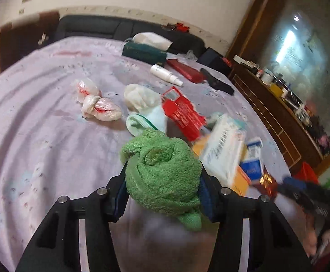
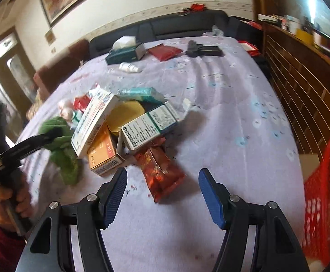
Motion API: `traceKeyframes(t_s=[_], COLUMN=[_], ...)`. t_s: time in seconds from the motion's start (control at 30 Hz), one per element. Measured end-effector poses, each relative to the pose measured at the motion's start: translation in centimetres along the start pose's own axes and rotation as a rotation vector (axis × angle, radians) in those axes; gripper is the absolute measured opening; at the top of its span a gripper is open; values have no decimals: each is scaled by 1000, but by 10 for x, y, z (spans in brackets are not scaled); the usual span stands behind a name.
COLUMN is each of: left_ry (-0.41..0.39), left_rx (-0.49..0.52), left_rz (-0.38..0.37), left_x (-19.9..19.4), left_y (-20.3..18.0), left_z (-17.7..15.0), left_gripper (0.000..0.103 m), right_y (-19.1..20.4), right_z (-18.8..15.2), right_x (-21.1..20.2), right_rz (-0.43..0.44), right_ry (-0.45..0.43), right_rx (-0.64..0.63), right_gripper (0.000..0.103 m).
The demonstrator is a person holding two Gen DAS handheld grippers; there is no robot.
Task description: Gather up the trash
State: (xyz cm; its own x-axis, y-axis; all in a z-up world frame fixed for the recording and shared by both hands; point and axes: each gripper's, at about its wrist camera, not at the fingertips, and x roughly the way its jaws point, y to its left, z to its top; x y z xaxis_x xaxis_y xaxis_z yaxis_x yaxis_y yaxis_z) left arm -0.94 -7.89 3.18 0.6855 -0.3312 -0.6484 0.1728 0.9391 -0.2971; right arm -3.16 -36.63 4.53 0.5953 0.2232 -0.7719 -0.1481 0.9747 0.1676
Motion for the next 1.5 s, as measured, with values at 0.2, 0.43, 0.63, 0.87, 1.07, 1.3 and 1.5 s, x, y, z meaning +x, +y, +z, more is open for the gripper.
traceKeyframes(t_s=[0.2,0.43,0.63,0.87,1.07,1.3,1.5], left_ry=[-51,-42,-59,-81,-71,-72,-72], left_rx=[78,77,60,97,99,99,98], left_rz=[1,-16,1,8,-1,-4,-6], left_x=[-16,-15,-21,-30,-29,-28,-28], left_y=[-17,-19,-18,-27,-27,-27,-26], left_z=[-15,-18,-23,-35,-35,-35,-35], left_gripper=[51,51,51,52,52,52,52], right_y=[17,47,65,77,86,91,88], right_z=[-3,-22,-31,-38,-40,-45,-45], right_x=[27,29,11,-7,-11,-12,-12], right_rz=[-76,-160,-258,-368,-401,-420,-420], right_ry=[36,26,-75,-185,-213,-224,-221], right_rx=[-50,-127,-120,-141,-169,-182,-166], right_gripper=[47,30,28,28,28,28,28])
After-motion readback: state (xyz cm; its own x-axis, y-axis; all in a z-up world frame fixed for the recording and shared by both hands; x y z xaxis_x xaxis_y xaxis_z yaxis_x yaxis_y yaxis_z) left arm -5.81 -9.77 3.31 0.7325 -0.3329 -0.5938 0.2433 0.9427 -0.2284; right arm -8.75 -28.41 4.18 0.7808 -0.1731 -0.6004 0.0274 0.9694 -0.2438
